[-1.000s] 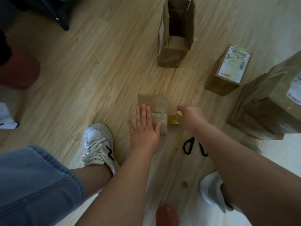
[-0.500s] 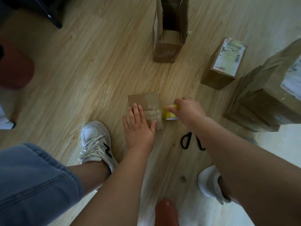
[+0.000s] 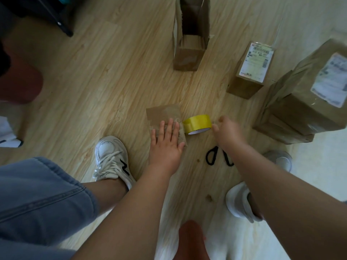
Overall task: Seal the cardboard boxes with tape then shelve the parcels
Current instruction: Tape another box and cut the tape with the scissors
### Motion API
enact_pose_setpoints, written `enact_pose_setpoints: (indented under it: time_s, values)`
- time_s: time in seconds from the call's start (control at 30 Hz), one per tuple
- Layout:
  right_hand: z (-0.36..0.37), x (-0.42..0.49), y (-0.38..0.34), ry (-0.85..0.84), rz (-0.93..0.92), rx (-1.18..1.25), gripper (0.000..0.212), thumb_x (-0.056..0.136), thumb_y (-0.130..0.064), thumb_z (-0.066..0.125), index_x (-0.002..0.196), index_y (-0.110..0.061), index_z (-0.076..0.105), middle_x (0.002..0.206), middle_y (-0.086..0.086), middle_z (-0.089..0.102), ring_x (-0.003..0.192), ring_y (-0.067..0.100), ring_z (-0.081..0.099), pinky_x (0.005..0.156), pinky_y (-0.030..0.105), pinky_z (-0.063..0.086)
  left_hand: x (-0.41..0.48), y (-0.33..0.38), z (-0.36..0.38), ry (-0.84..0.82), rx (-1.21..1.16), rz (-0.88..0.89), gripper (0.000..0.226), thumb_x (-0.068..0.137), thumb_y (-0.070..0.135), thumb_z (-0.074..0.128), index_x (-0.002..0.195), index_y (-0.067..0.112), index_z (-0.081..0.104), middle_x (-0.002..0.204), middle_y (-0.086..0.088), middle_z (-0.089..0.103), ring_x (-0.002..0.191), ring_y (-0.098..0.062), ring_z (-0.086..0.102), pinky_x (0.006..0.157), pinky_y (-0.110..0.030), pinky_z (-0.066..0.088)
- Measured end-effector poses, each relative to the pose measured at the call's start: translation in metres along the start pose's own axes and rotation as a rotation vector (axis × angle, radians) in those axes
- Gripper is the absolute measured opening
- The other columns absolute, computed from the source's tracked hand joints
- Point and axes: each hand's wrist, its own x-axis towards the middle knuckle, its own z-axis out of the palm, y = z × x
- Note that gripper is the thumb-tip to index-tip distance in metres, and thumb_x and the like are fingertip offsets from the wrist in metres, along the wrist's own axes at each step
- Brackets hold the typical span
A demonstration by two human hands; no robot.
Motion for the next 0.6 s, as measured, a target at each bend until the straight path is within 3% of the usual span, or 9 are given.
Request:
enact_pose_setpoints:
  time_s: [0.1,0.17,0.3,0.43,0.53,0.6]
  values:
    - [0.013,-0.014,0.025,-0.030,0.144,-0.012,0.032,0.101,-0.034,0.054,0.120,-0.008,0.051,0.100,0.006,0.057,0.079,0.020,0.052,0.057,0.031,0.037,0.000,0.001,0.000,-0.007,0.009,-0.003,0.060,0.105,0.045,0.009,0.146,0.023,-0.029,0.151,0.004,-0.039,0.147,-0.020,-0.028,0.121,-0.047,-0.012]
    - [0.024,-0.022,0.039,-0.077,0.182,-0.058,0.036,0.099,-0.039,0.058,0.116,-0.008,0.052,0.092,0.004,0.054,0.078,0.020,0.052,0.054,0.030,0.035,0.000,0.001,0.000,-0.021,0.008,-0.004,0.060,0.105,0.045,0.007,0.146,0.023,-0.030,0.150,0.005,-0.041,0.146,-0.020,-0.030,0.120,-0.046,-0.014]
    - [0.043,-0.027,0.050,-0.125,0.231,-0.103,0.053,0.092,-0.043,0.067,0.123,-0.004,0.050,0.117,0.012,0.058,0.100,0.028,0.060,0.070,0.035,0.046,0.001,0.001,0.000,-0.055,0.010,-0.007,0.059,0.105,0.045,0.006,0.146,0.022,-0.031,0.151,0.003,-0.042,0.145,-0.020,-0.032,0.120,-0.046,-0.016]
    - [0.048,-0.022,0.047,-0.102,0.287,-0.124,0.060,0.089,-0.040,0.071,0.128,-0.003,0.045,0.125,0.014,0.056,0.113,0.032,0.059,0.081,0.039,0.049,0.001,0.001,0.001,-0.057,0.001,-0.009,0.059,0.105,0.045,0.006,0.144,0.022,-0.031,0.152,0.003,-0.041,0.144,-0.020,-0.033,0.119,-0.047,-0.017]
    - [0.051,-0.020,0.049,-0.095,0.364,-0.136,0.057,0.088,-0.043,0.071,0.124,-0.004,0.050,0.117,0.013,0.062,0.107,0.030,0.062,0.085,0.039,0.053,0.001,0.001,0.002,-0.036,-0.001,-0.007,0.057,0.104,0.044,0.002,0.145,0.022,-0.031,0.152,0.003,-0.042,0.144,-0.019,-0.033,0.119,-0.046,-0.017]
    - [0.054,-0.019,0.053,-0.100,0.388,-0.138,0.047,0.089,-0.043,0.069,0.115,-0.005,0.056,0.106,0.011,0.065,0.096,0.028,0.064,0.073,0.035,0.051,0.002,0.001,0.005,-0.037,-0.006,-0.006,0.057,0.102,0.046,-0.002,0.145,0.022,-0.032,0.152,0.003,-0.041,0.144,-0.020,-0.033,0.119,-0.047,-0.016]
